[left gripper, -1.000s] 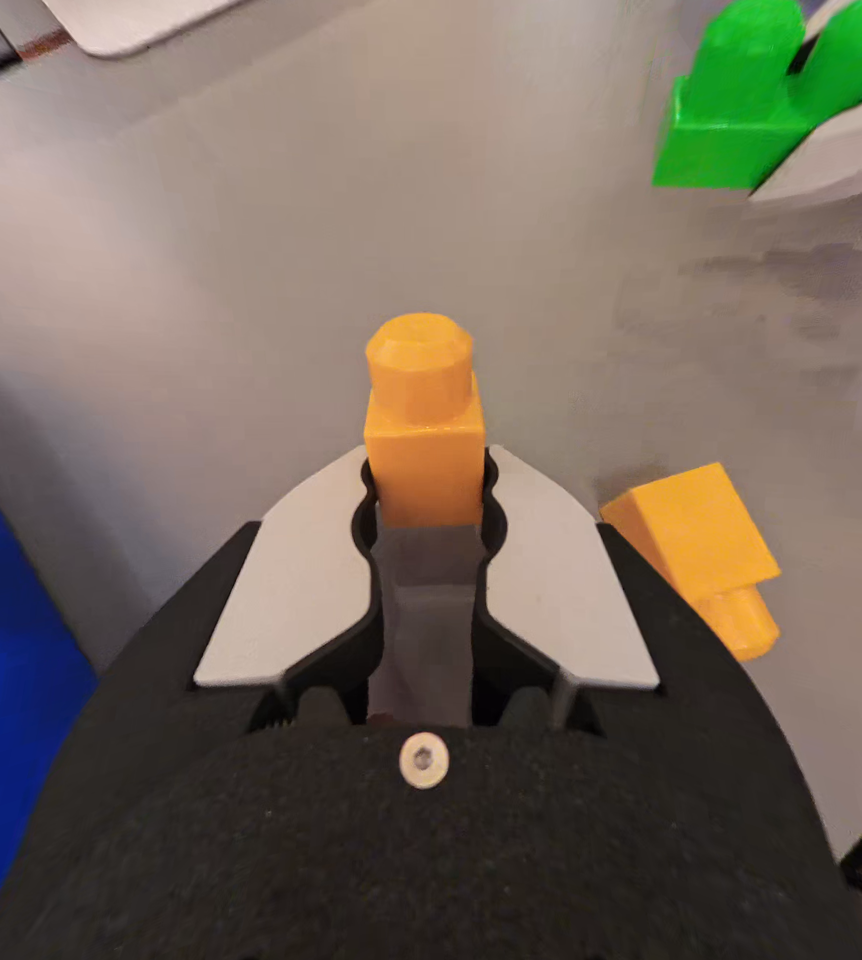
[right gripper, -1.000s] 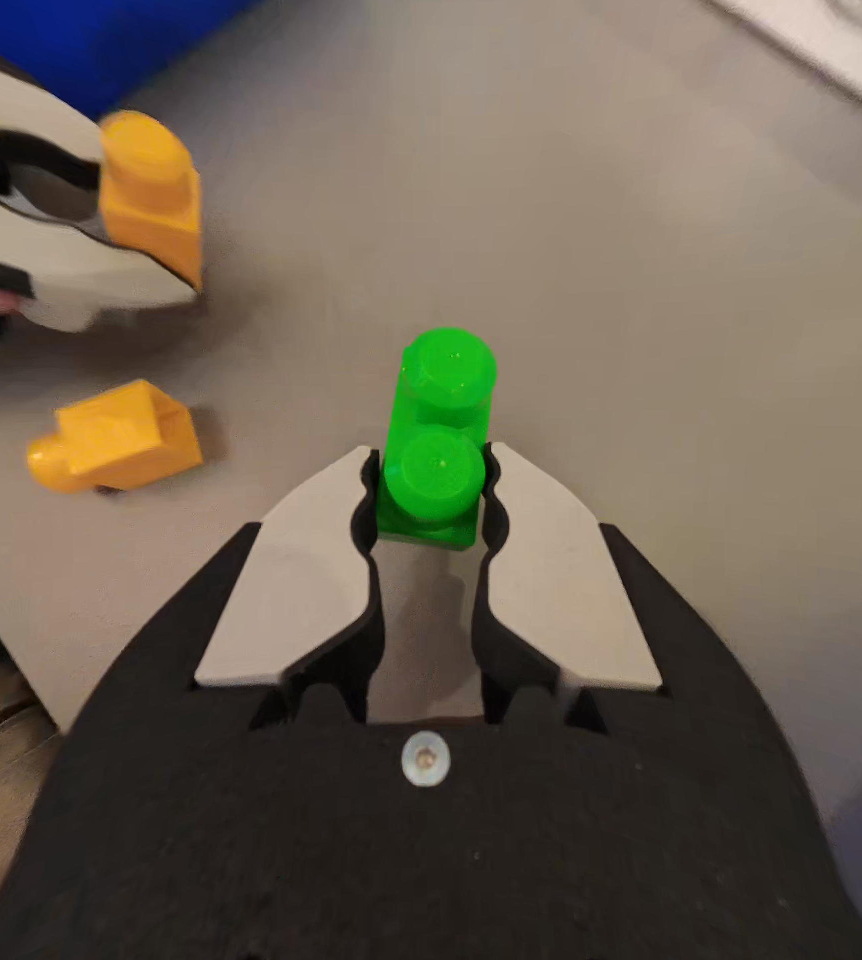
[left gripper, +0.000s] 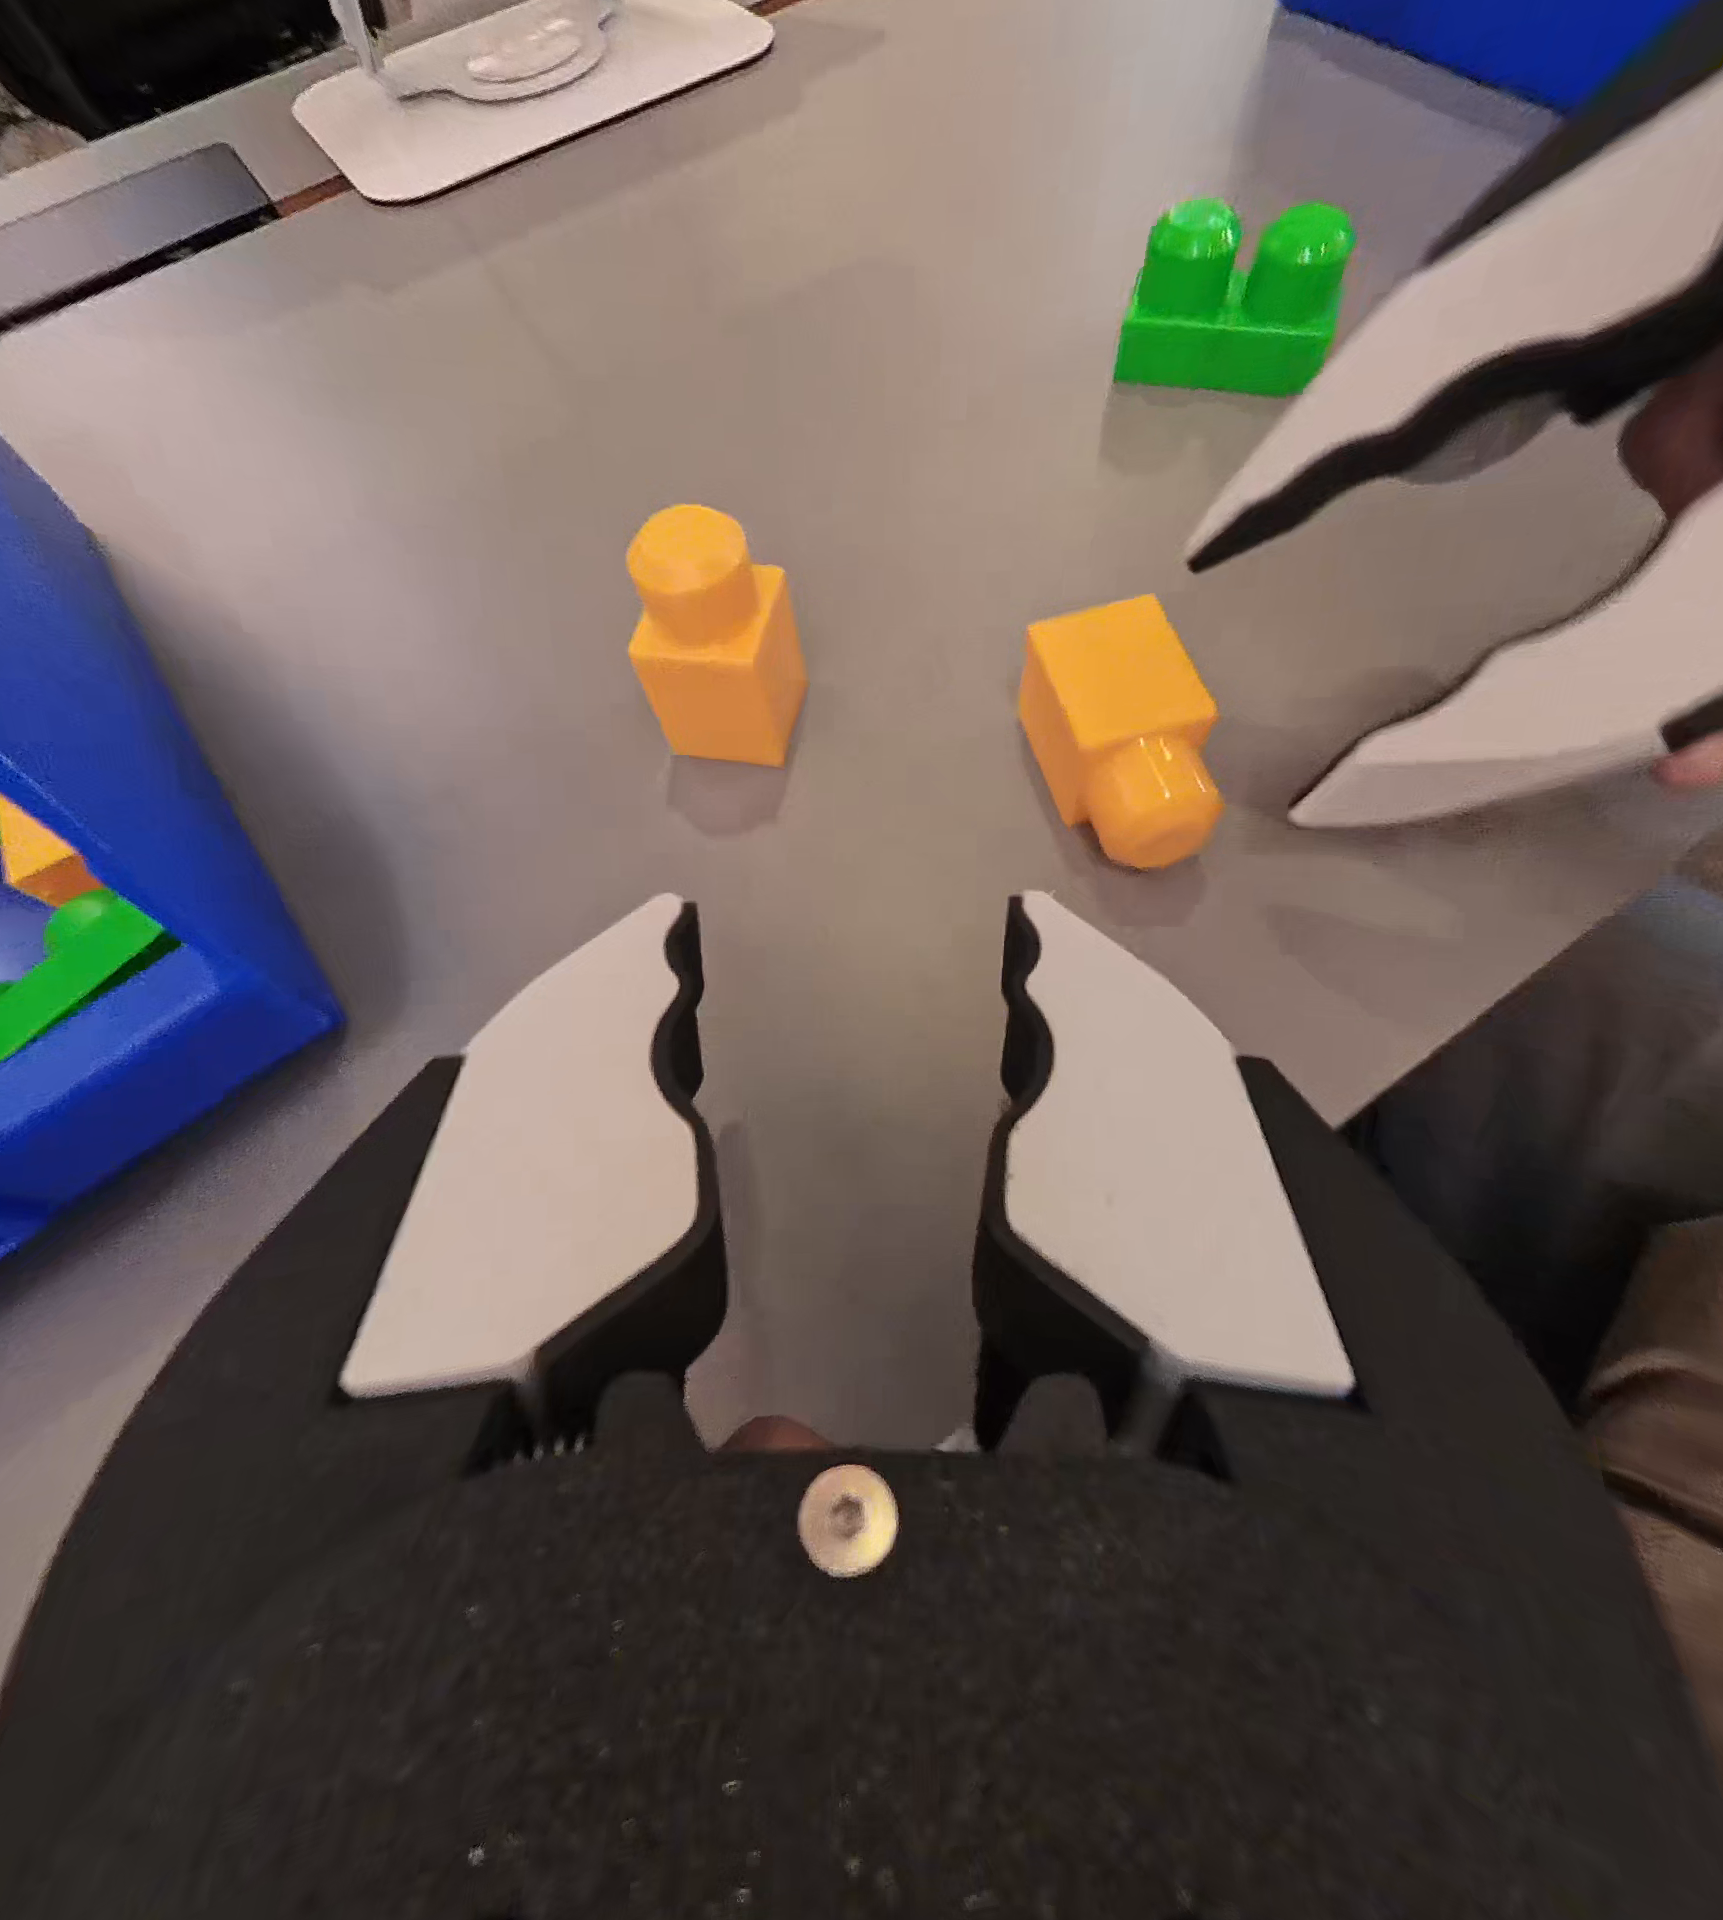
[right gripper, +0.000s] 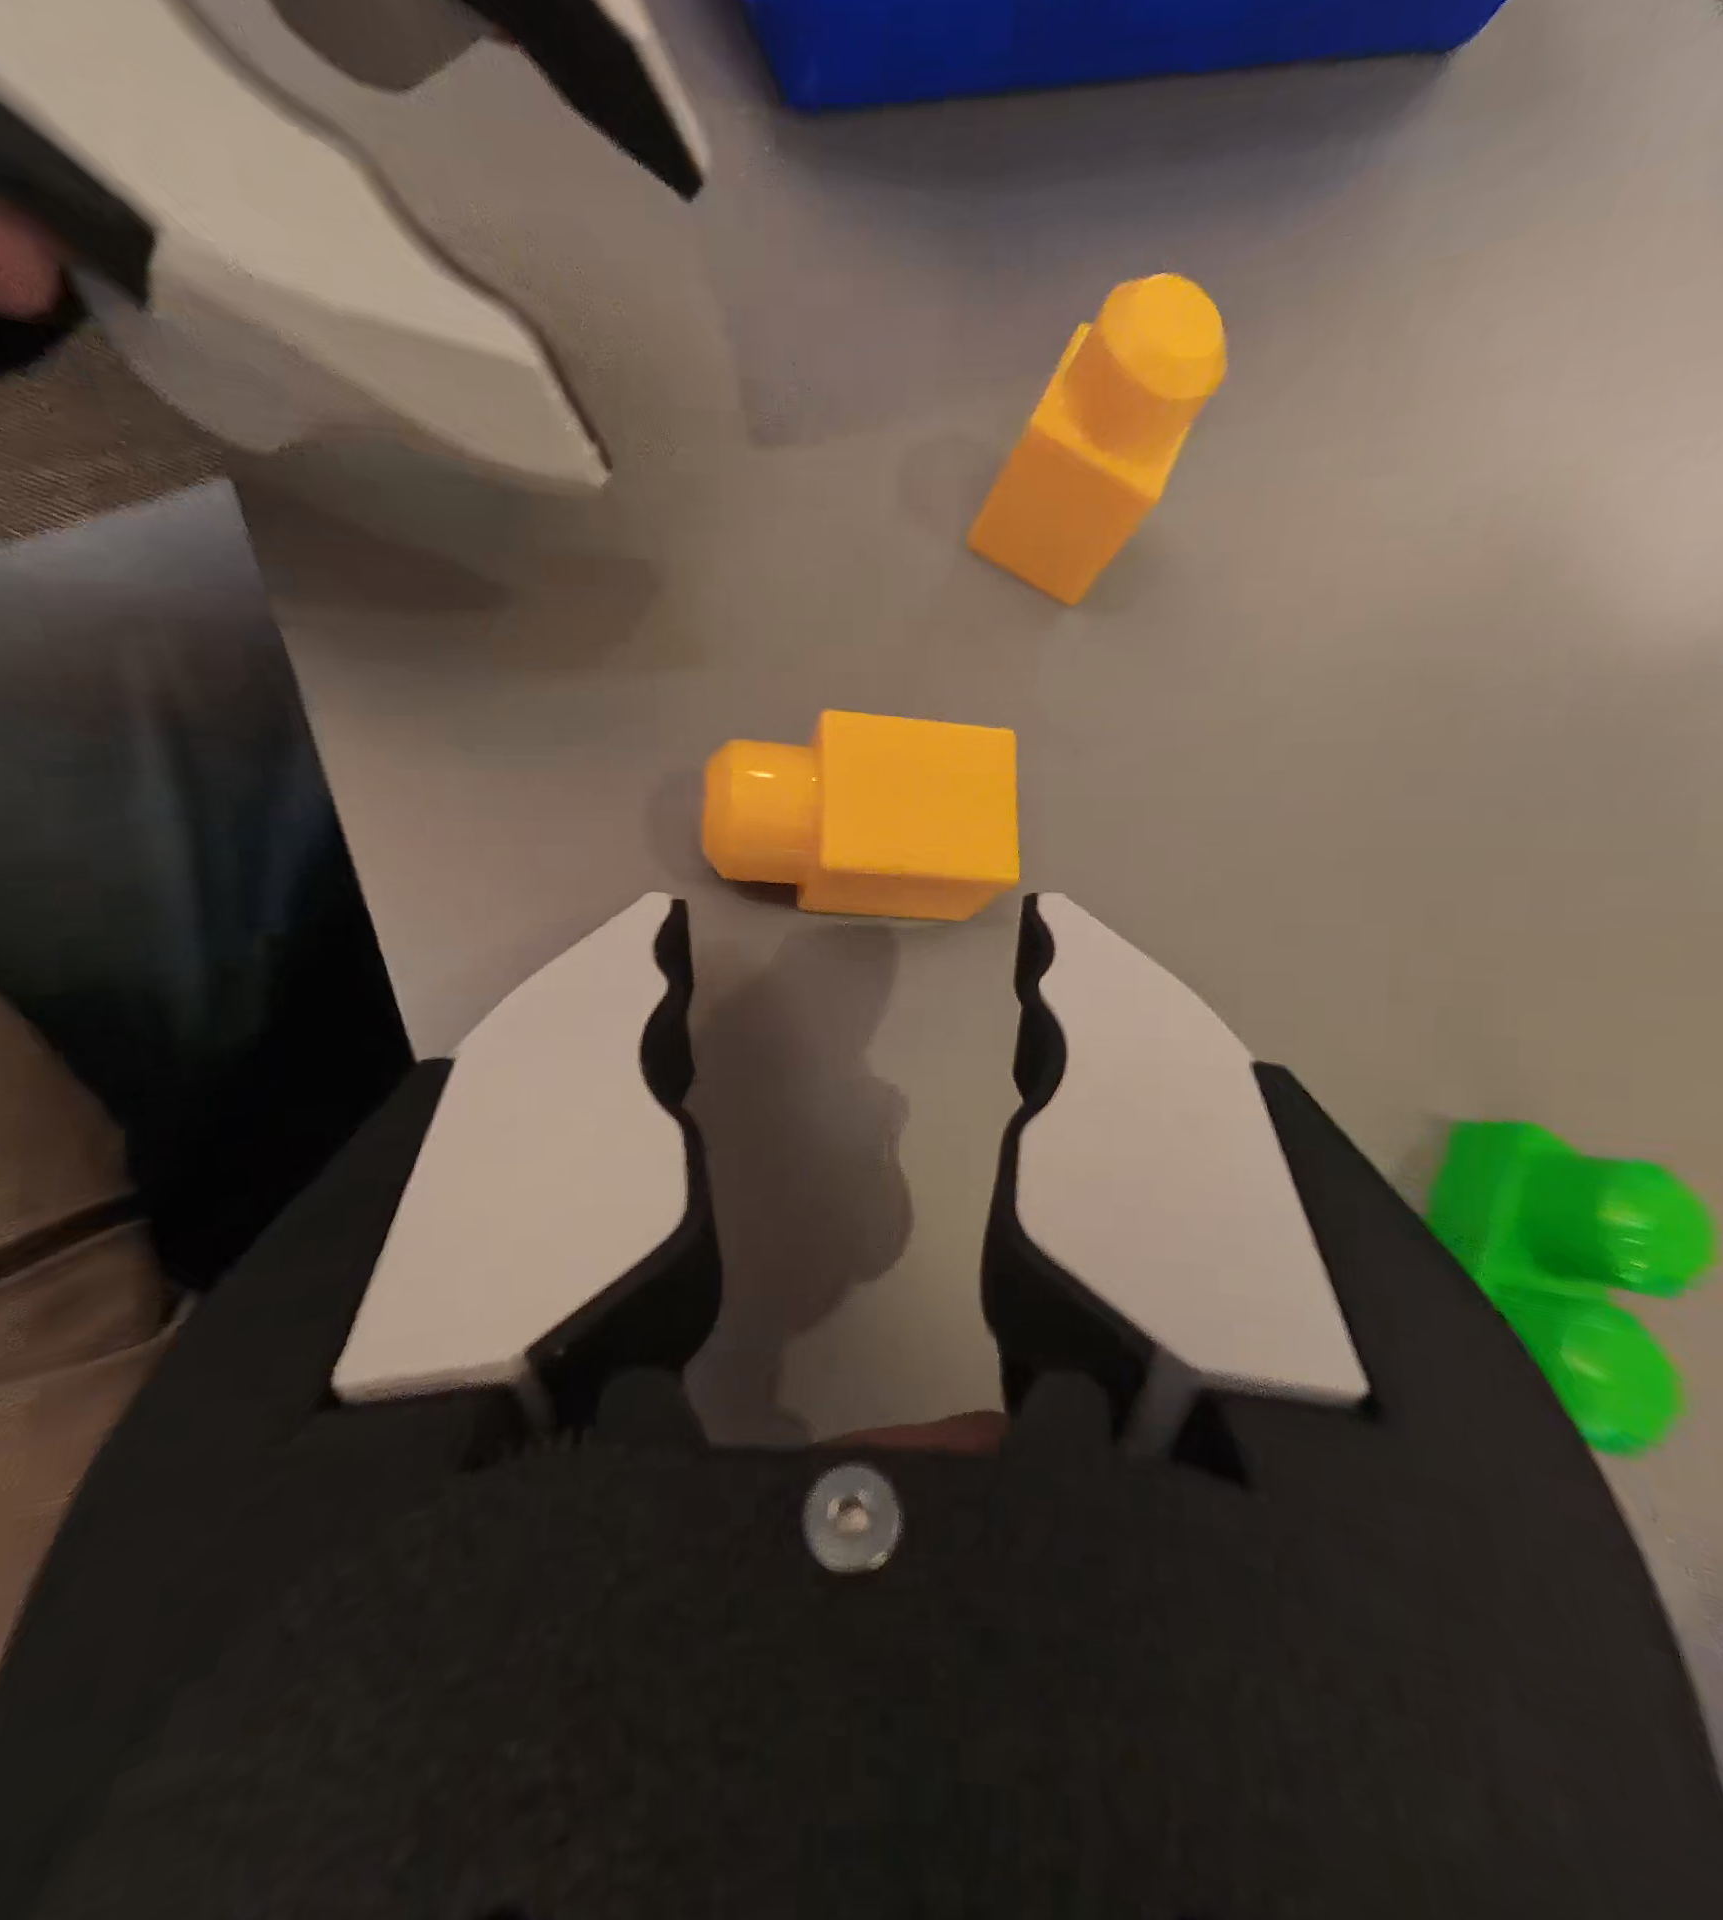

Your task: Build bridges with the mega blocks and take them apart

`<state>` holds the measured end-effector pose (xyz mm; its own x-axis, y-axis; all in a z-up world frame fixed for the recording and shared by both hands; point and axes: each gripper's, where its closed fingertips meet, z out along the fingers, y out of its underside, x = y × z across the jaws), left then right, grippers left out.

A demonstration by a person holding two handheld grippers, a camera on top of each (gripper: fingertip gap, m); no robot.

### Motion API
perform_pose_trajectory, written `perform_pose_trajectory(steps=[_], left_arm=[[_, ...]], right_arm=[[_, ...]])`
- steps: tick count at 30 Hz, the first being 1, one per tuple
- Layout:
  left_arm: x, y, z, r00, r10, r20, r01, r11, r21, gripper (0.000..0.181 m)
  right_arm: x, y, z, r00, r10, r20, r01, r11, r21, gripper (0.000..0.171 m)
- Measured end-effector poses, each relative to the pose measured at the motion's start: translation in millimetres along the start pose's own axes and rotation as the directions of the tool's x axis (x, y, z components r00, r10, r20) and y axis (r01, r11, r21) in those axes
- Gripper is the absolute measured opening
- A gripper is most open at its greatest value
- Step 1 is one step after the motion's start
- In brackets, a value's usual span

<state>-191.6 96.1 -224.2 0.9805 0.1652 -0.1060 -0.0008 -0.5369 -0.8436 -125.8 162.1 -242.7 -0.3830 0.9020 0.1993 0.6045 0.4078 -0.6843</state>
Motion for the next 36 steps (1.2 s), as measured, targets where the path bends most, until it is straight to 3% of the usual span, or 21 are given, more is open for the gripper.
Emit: perform_pose_trajectory(steps=[3,7,13,16,21,22,27,31,36], left_arm=[[8.3,8.2,-8.3,0.997,0.069,0.030,-0.069,0.998,-0.002,0.057],[41.5,14.2,-2.3,0.996,0.000,-0.084,0.000,1.000,0.001,0.056],[59.1,8.4,28.0,0.993,-0.116,-0.031,0.113,0.989,-0.095,0.066],[70.4,13.4,43.5,0.985,-0.171,-0.018,0.166,0.972,-0.164,0.066],[68.5,5.5,54.9,0.983,-0.170,0.074,0.180,0.972,-0.150,0.029],[68.6,5.6,56.5,0.983,-0.165,0.077,0.176,0.970,-0.166,0.029],[57.4,4.6,47.8,0.997,0.022,0.073,0.000,0.957,-0.291,0.029],[35.3,-10.3,29.0,0.992,0.120,-0.048,-0.129,0.902,-0.411,0.029],[-2.7,-19.8,16.8,0.939,0.265,-0.218,-0.343,0.711,-0.614,0.029]], right_arm=[[4.4,7.8,5.4,0.996,0.069,0.048,-0.067,0.997,-0.040,0.066],[16.6,13.8,-10.5,0.989,0.141,0.034,-0.141,0.990,-0.008,0.065],[67.8,62.6,-55.6,0.945,0.295,-0.143,-0.284,0.955,0.090,0.064],[76.8,70.4,-78.2,0.927,0.337,-0.165,-0.313,0.937,0.152,0.061],[84.2,75.7,-98.5,0.933,0.273,-0.232,-0.245,0.959,0.145,0.061],[83.3,74.6,-100.6,0.935,0.271,-0.230,-0.240,0.959,0.152,0.061],[76.9,66.2,-105.4,0.943,0.278,-0.181,-0.243,0.951,0.193,0.058],[74.4,67.5,-104.8,0.948,0.277,-0.155,-0.249,0.952,0.176,0.057],[73.8,64.2,-108.4,0.949,0.275,-0.151,-0.246,0.951,0.185,0.056]])
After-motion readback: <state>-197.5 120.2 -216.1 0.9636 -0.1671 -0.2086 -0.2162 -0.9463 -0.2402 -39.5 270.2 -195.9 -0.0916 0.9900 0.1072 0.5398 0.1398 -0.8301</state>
